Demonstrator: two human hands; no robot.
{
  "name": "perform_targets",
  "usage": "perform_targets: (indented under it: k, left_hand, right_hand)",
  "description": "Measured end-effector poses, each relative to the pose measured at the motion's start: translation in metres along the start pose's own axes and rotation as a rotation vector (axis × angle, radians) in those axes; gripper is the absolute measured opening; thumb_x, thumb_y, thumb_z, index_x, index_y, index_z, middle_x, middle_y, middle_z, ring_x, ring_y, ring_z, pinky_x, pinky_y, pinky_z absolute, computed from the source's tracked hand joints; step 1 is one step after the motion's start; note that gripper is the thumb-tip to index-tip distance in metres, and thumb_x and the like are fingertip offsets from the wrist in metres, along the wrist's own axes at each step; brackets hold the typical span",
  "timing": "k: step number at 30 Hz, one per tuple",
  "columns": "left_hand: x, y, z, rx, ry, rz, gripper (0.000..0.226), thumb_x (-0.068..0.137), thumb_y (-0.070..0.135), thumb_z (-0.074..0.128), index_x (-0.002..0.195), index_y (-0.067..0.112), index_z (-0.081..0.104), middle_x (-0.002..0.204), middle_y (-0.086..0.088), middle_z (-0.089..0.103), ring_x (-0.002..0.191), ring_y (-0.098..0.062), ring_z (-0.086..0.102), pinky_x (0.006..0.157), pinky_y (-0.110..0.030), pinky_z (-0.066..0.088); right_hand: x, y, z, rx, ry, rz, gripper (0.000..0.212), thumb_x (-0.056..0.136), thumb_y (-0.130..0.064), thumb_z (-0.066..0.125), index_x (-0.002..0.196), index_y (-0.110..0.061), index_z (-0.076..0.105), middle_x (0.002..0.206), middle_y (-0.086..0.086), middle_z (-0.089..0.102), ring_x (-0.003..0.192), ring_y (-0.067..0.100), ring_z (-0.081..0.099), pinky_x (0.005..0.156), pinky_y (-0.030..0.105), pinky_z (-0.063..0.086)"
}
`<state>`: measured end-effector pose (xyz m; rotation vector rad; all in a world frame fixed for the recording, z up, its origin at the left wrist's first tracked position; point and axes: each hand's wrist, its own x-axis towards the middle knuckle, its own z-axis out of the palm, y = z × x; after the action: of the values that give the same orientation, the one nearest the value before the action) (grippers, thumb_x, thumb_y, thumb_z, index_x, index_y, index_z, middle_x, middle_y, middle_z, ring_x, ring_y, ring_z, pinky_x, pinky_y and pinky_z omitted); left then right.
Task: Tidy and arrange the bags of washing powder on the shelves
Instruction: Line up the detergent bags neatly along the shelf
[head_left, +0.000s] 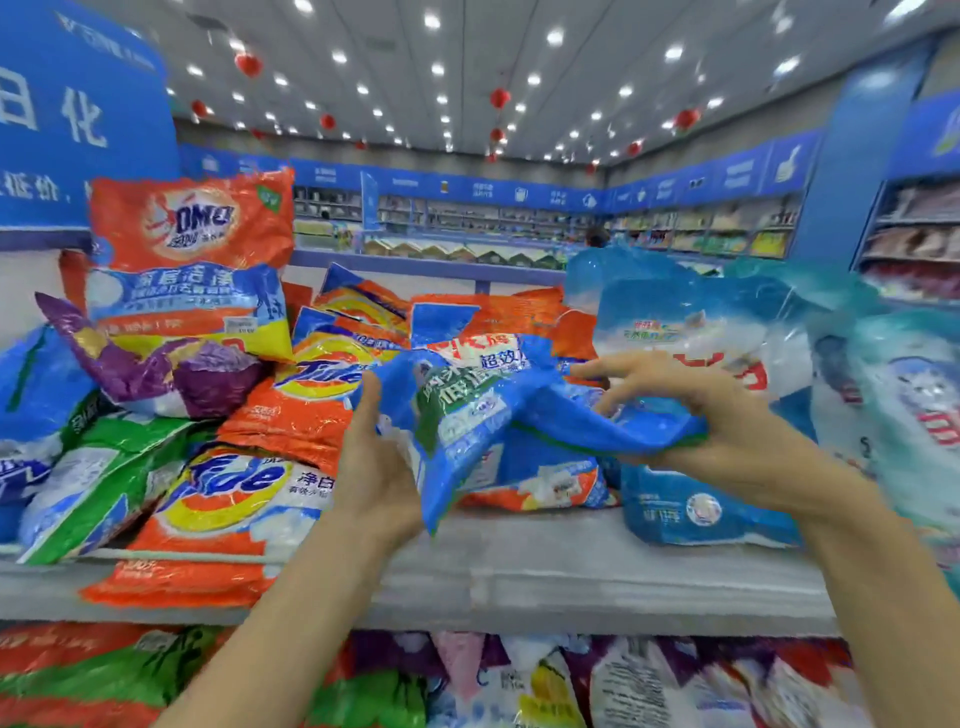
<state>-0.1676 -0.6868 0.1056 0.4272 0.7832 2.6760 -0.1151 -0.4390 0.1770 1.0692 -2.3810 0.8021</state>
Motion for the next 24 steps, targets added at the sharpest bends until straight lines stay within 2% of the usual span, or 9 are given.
perform_targets:
  k: [2,5,8,11,14,17,19,21,24]
  left_hand:
    - [0.013,0.009,0.002,0.046,-0.040,0.058,0.037,0.076,0.048,0.061,0.076,0.016,0.079,0.086,-0.007,0.075,0.078,-0.023,0.073,0.057,-0.037,0.058]
    - [0.033,0.020,-0.001,0.093,-0.124,0.109,0.044,0.055,0.040,0.080,0.090,0.015,0.076,0.096,-0.009,0.074,0.088,-0.025,0.071,0.069,-0.042,0.058]
    - [0.047,0.030,-0.003,0.228,-0.163,0.129,0.057,0.046,0.043,0.089,0.095,0.018,0.076,0.103,-0.007,0.073,0.095,-0.025,0.070,0.078,-0.045,0.057]
    - [0.052,0.035,-0.006,0.381,-0.182,0.116,0.062,0.028,0.044,0.095,0.082,0.020,0.079,0.091,-0.005,0.075,0.081,-0.022,0.072,0.067,-0.036,0.059]
    - [0.052,0.033,0.000,0.493,-0.182,0.065,0.070,0.014,0.036,0.096,0.077,0.014,0.078,0.077,-0.006,0.075,0.067,-0.021,0.072,0.056,-0.031,0.058]
    - [0.055,0.029,0.005,0.605,-0.141,0.101,0.097,0.006,0.036,0.095,0.094,0.010,0.065,0.076,-0.005,0.074,0.065,-0.020,0.072,0.053,-0.029,0.057]
    - [0.058,0.030,0.004,0.662,-0.122,0.104,0.101,0.009,0.035,0.095,0.101,0.011,0.062,0.081,-0.004,0.075,0.070,-0.021,0.072,0.056,-0.031,0.058]
    - [0.063,0.035,-0.001,0.694,-0.097,0.090,0.082,0.028,0.023,0.093,0.103,0.012,0.063,0.084,-0.004,0.075,0.073,-0.023,0.071,0.057,-0.031,0.058]
    - [0.068,0.040,-0.009,0.741,-0.047,0.194,0.045,0.058,0.006,0.070,0.102,0.013,0.064,0.088,-0.002,0.075,0.082,-0.024,0.070,0.064,-0.031,0.057]
  right_hand:
    - [-0.012,0.006,0.002,-0.174,-0.145,0.081,0.067,0.070,-0.014,0.081,0.126,-0.028,0.049,0.145,-0.016,0.033,0.134,-0.006,0.028,0.106,0.010,0.024]
    - [-0.019,0.012,0.002,-0.016,-0.268,0.219,0.087,0.069,-0.032,0.078,0.141,-0.035,0.030,0.145,-0.029,0.027,0.133,-0.014,0.021,0.105,0.004,0.019]
    - [0.000,0.022,0.004,0.169,0.048,0.331,0.059,0.076,-0.042,0.072,0.126,-0.042,0.040,0.135,-0.023,0.044,0.123,-0.013,0.039,0.100,0.011,0.034]
    - [0.030,0.040,0.017,0.400,0.339,0.432,0.034,0.080,-0.050,0.053,0.112,-0.040,0.050,0.122,-0.014,0.056,0.111,-0.006,0.054,0.088,0.013,0.045]
    - [0.056,0.058,0.038,0.690,0.330,0.597,0.042,0.078,-0.055,0.049,0.108,-0.027,0.060,0.112,-0.001,0.067,0.106,0.019,0.062,0.092,0.037,0.049]
    - [0.069,0.062,0.055,0.872,0.427,0.638,0.046,0.072,-0.047,0.060,0.108,-0.019,0.064,0.099,0.004,0.072,0.088,0.021,0.069,0.079,0.040,0.055]
    - [0.073,0.065,0.060,0.841,0.610,0.558,0.024,0.080,-0.033,0.064,0.099,-0.019,0.067,0.090,0.003,0.074,0.080,0.020,0.071,0.067,0.036,0.057]
    - [0.076,0.063,0.061,0.787,0.755,0.489,0.003,0.085,-0.021,0.064,0.085,-0.021,0.068,0.076,-0.004,0.074,0.069,0.014,0.070,0.058,0.030,0.057]
    - [0.079,0.058,0.066,0.645,0.869,0.449,0.013,0.086,-0.020,0.065,0.074,-0.021,0.066,0.065,-0.005,0.068,0.061,0.013,0.065,0.055,0.031,0.055]
